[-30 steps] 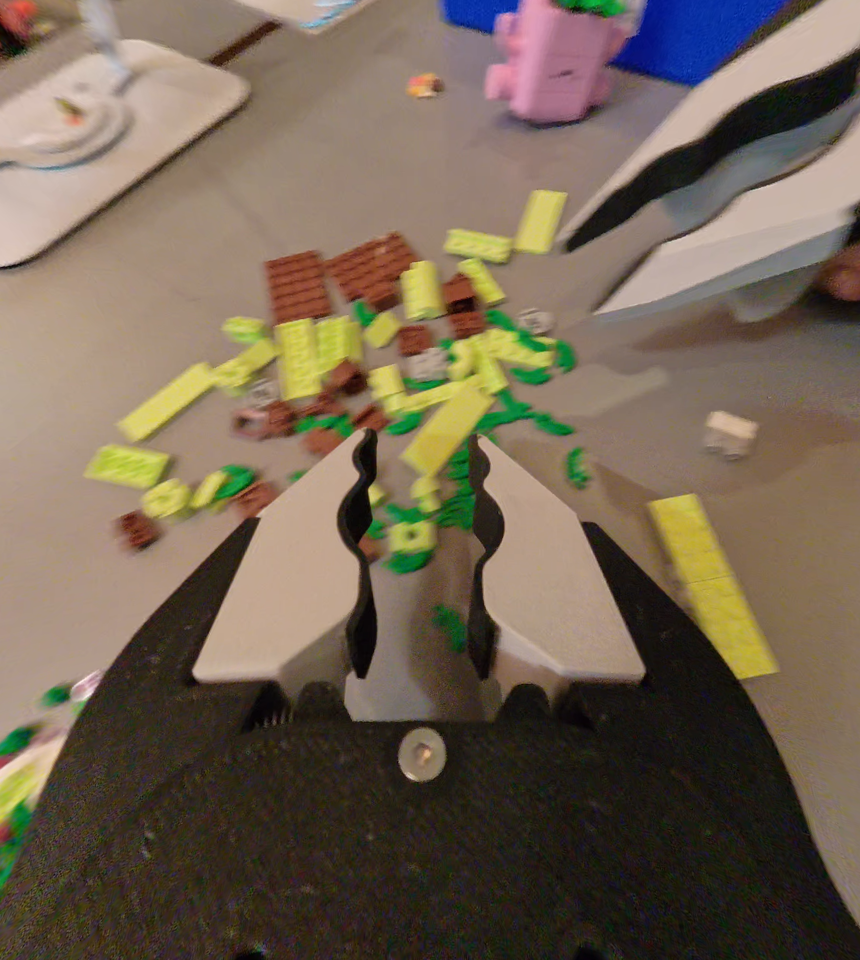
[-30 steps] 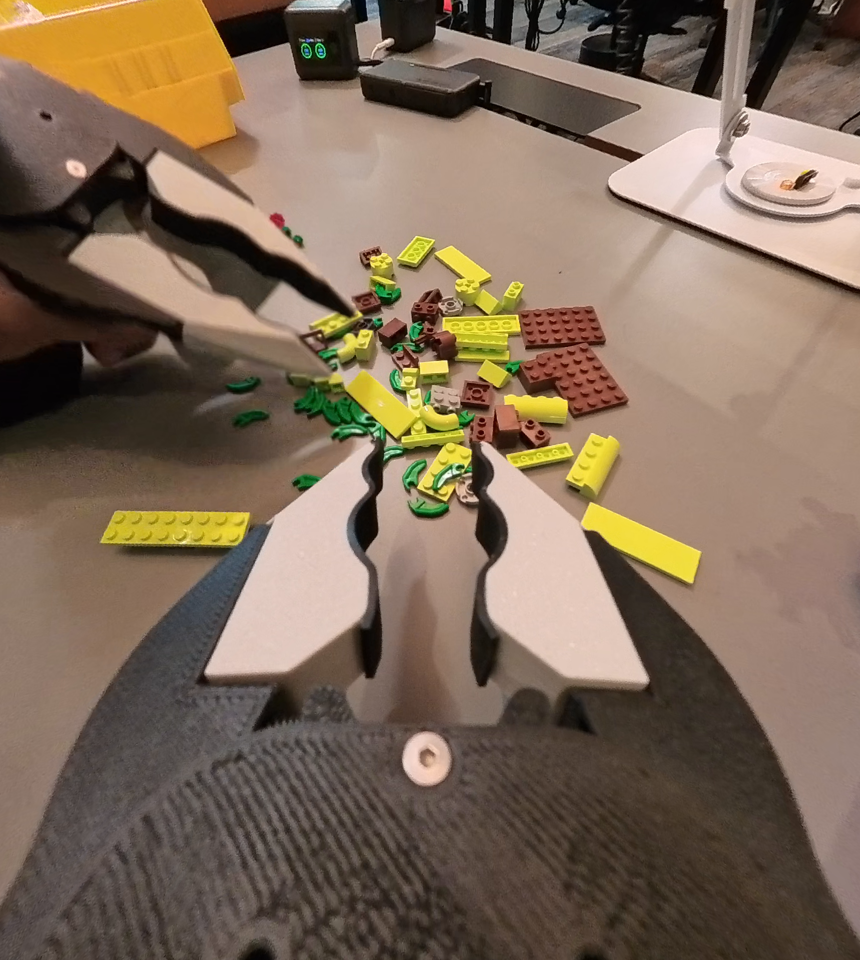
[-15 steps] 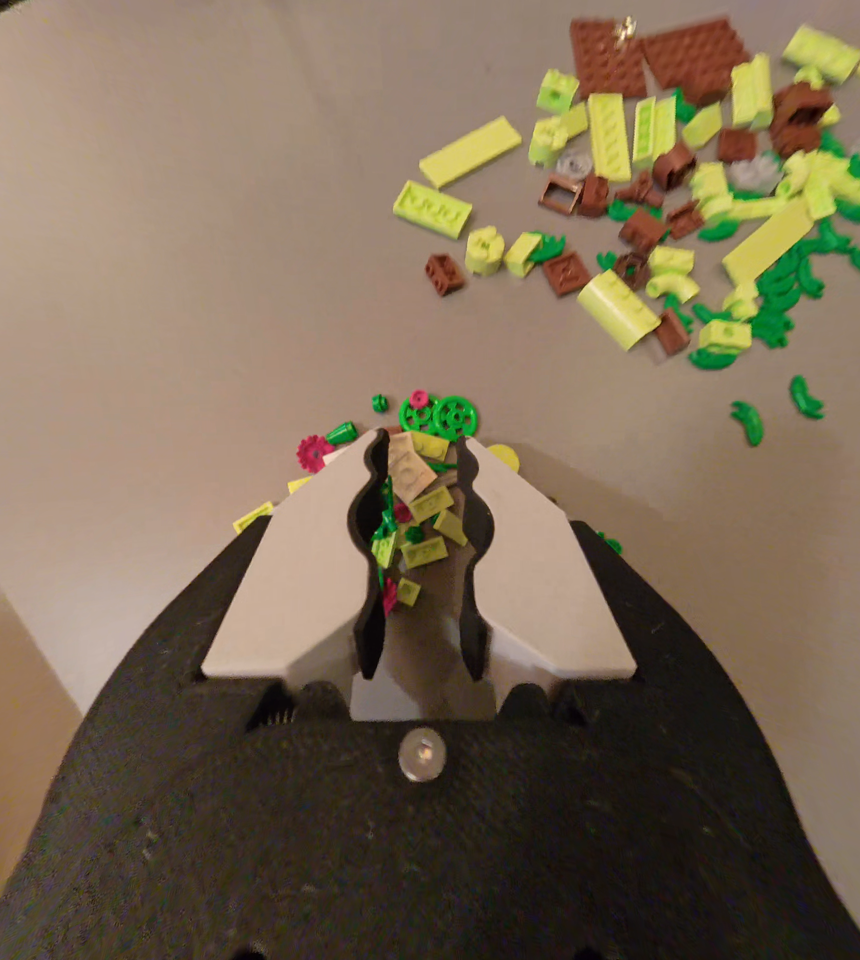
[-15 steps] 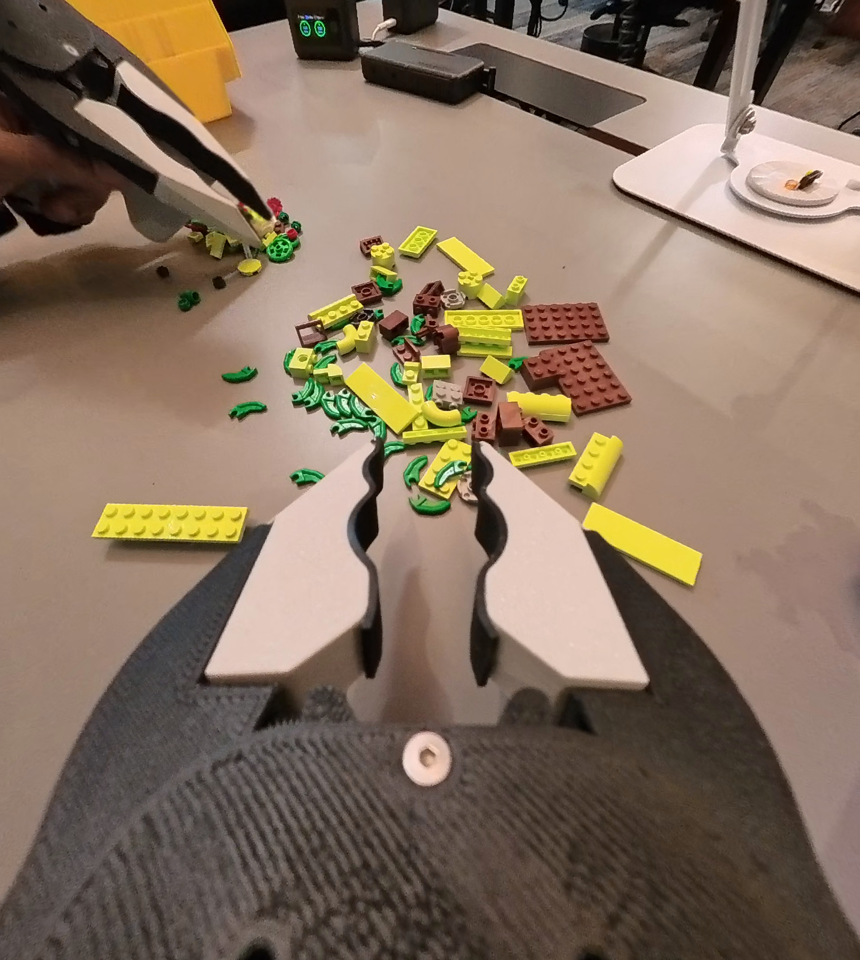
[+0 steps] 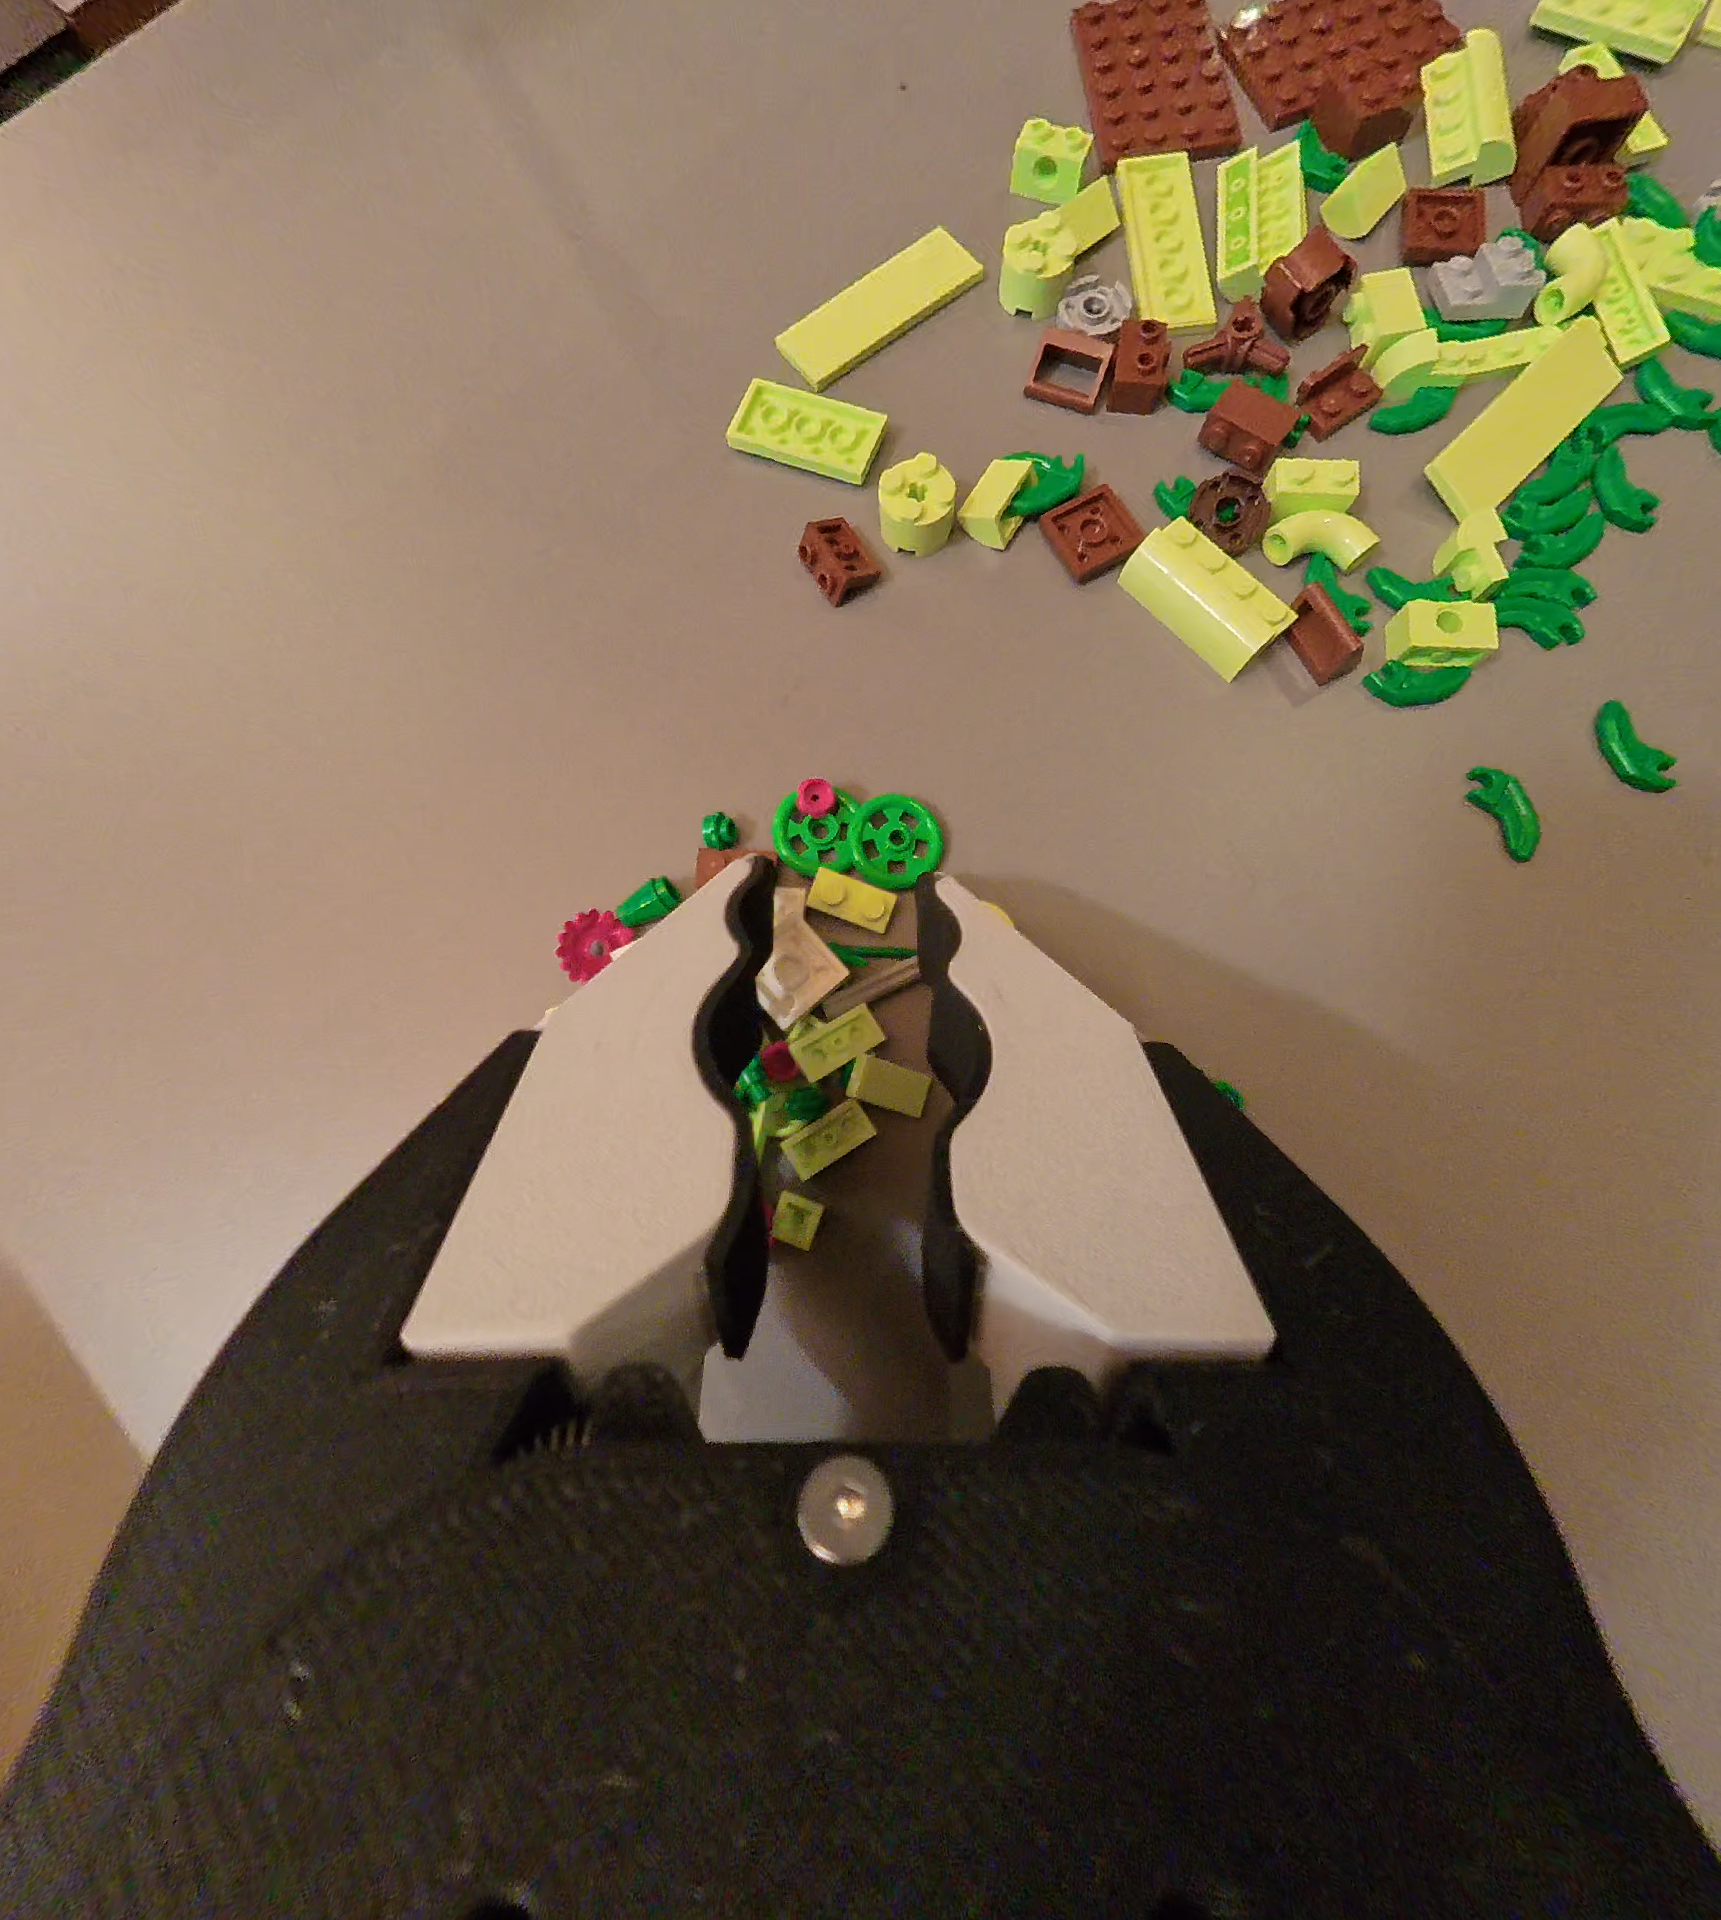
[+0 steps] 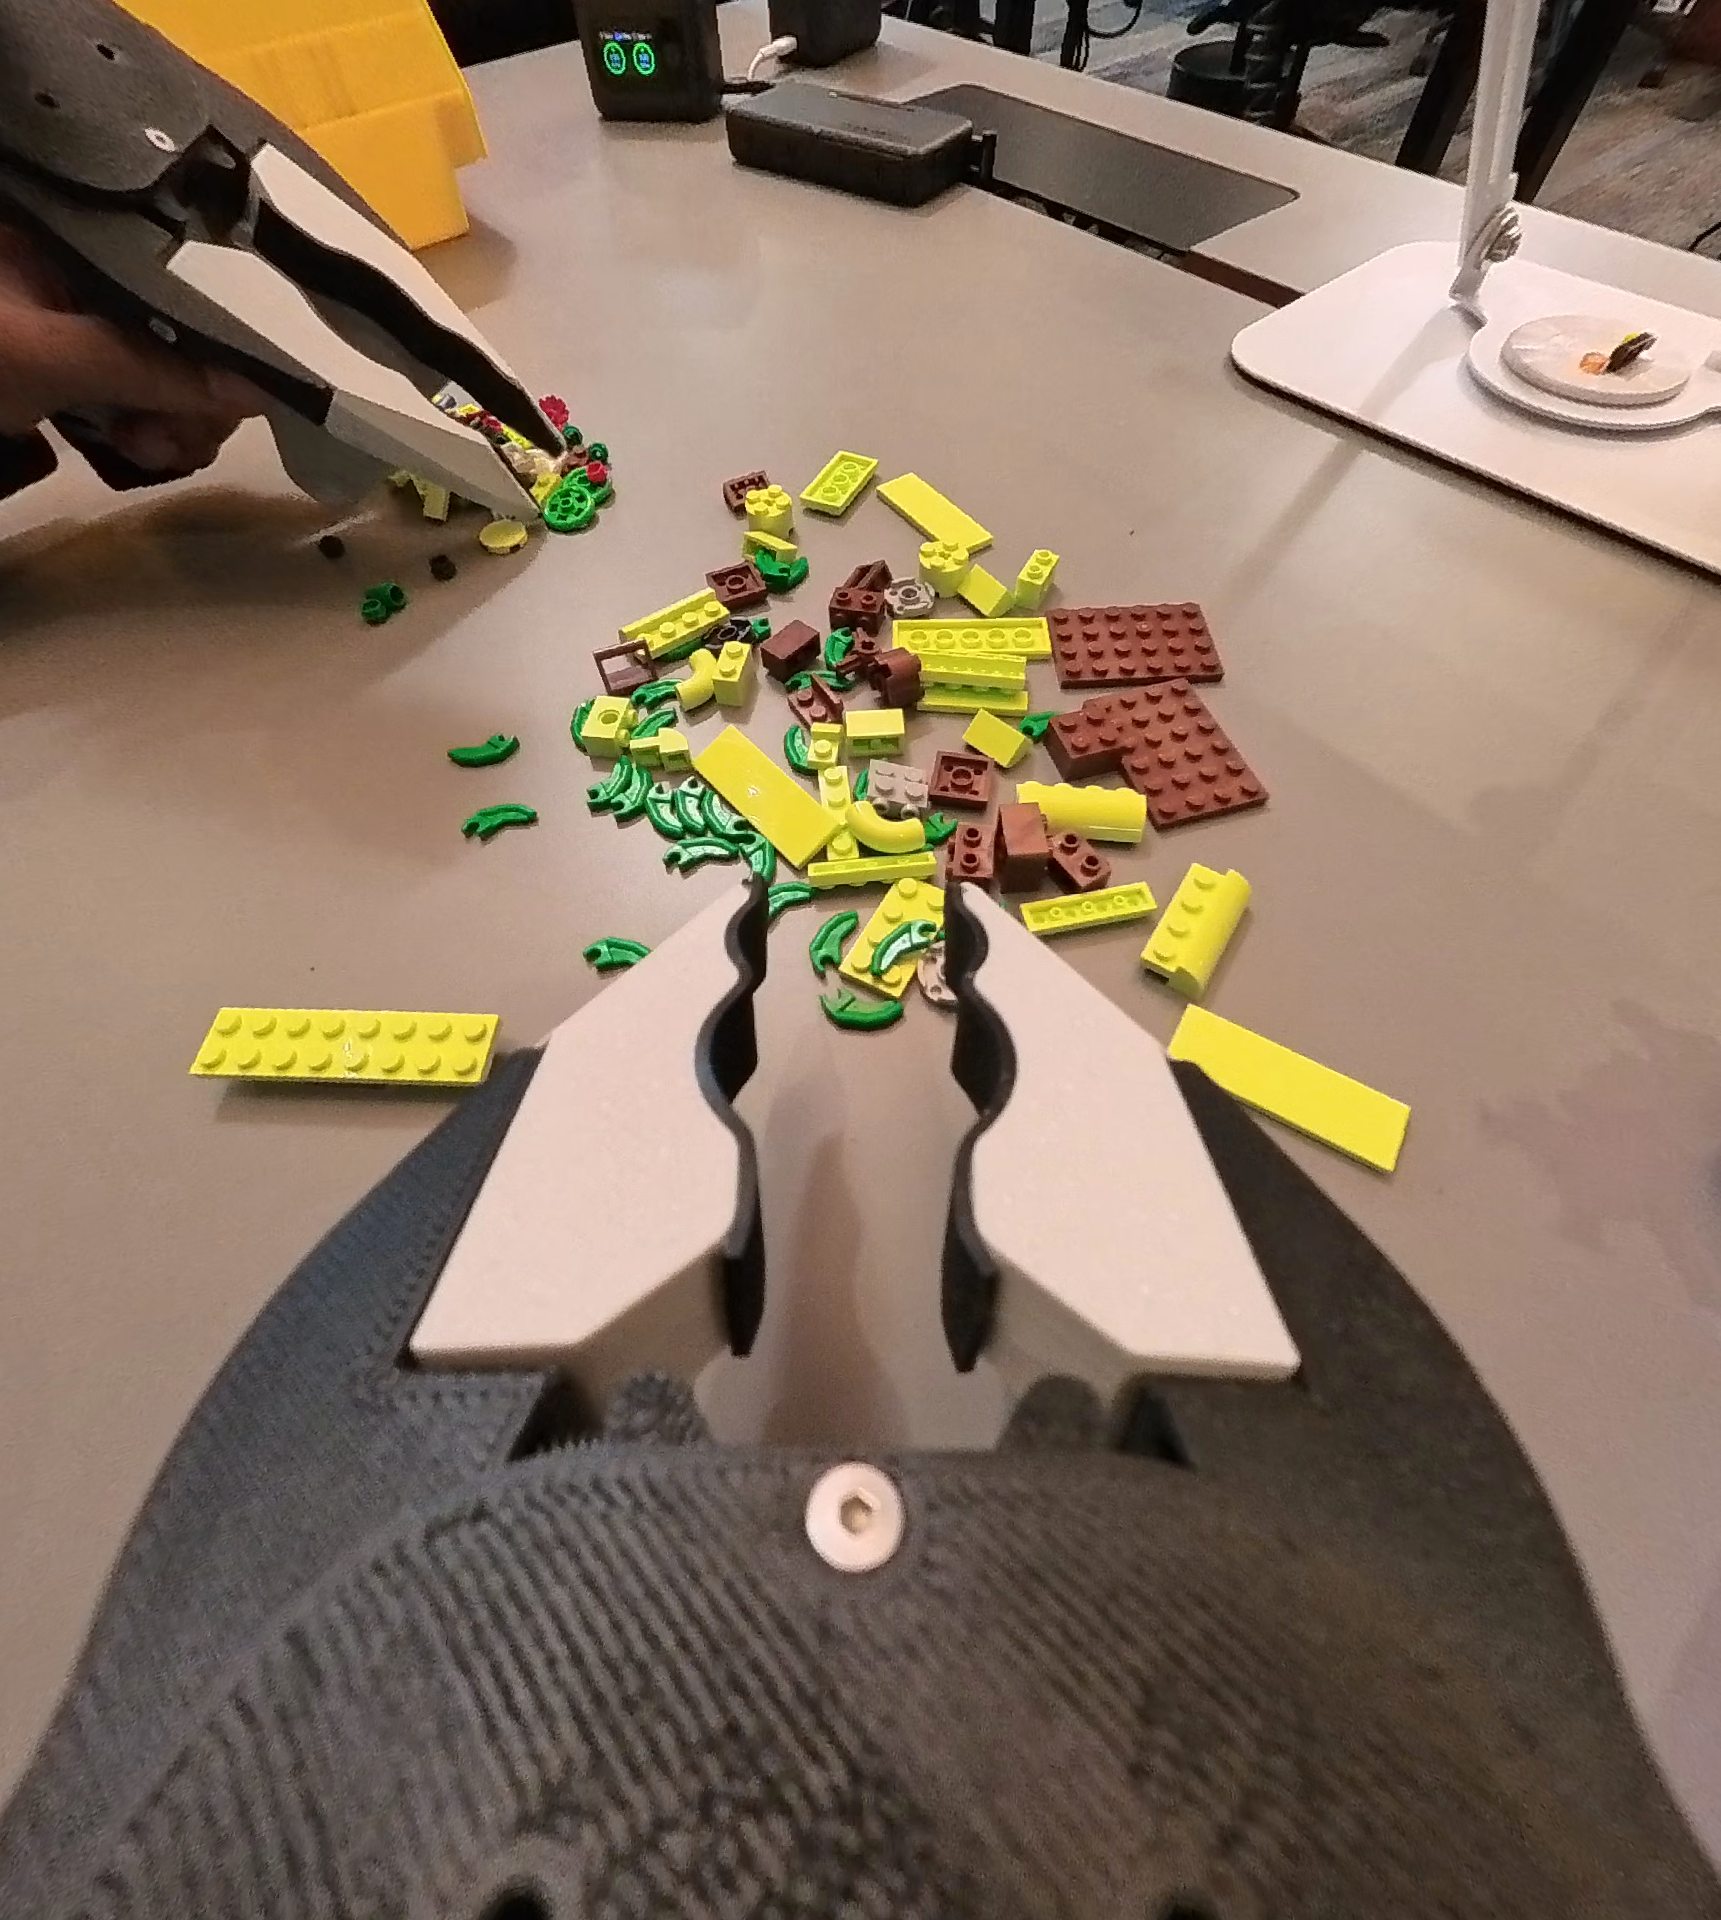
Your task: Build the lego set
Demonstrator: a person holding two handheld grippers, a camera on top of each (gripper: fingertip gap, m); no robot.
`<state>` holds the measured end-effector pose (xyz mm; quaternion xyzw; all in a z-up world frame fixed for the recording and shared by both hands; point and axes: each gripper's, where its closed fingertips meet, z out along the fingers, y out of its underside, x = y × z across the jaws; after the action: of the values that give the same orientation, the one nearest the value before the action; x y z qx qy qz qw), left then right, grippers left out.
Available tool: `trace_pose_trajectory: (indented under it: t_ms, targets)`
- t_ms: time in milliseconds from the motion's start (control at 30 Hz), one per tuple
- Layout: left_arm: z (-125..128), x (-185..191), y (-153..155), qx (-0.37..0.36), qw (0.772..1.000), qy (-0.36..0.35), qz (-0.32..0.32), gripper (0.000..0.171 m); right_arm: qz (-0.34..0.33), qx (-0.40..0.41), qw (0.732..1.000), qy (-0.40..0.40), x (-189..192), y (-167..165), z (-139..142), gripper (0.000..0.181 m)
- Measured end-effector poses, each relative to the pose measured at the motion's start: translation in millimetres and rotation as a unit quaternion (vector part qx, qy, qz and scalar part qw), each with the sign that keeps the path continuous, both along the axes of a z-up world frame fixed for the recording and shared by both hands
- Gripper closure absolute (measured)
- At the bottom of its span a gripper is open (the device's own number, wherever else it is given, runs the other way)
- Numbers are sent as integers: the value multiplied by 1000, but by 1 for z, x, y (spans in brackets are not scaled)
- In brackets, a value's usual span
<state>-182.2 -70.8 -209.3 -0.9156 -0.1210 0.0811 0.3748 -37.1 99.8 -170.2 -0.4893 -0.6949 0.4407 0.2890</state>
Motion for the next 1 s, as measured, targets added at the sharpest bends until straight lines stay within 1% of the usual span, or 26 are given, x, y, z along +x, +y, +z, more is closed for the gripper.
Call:
trace_pose_trajectory:
  t_ms: [233,333,400,567,767,867,1000]
  targets:
    - [-4,5,0,-6,1000,-9,-12,156,1,0,1000,-2,0,0,-1,149]
    - [-4,7,0,-10,1000,-9,-19,167,1,0,1000,-3,0,0,-1,149]
    - [-4,7,0,-11,1000,-5,-19,166,1,-1,1000,-3,0,0,-1,149]
    - [-4,3,-2,-11,1000,-13,-7,157,2,0,1000,-4,0,0,-1,149]
    - [-4,4,-5,-18,1000,-19,-8,154,2,0,1000,-4,0,0,-1,149]
    - [-4,2,-6,-22,1000,-11,-4,150,3,0,1000,-4,0,0,-1,149]
    - [-4,1,-7,-25,1000,-9,-3,148,3,1,1000,-5,0,-1,-1,149]
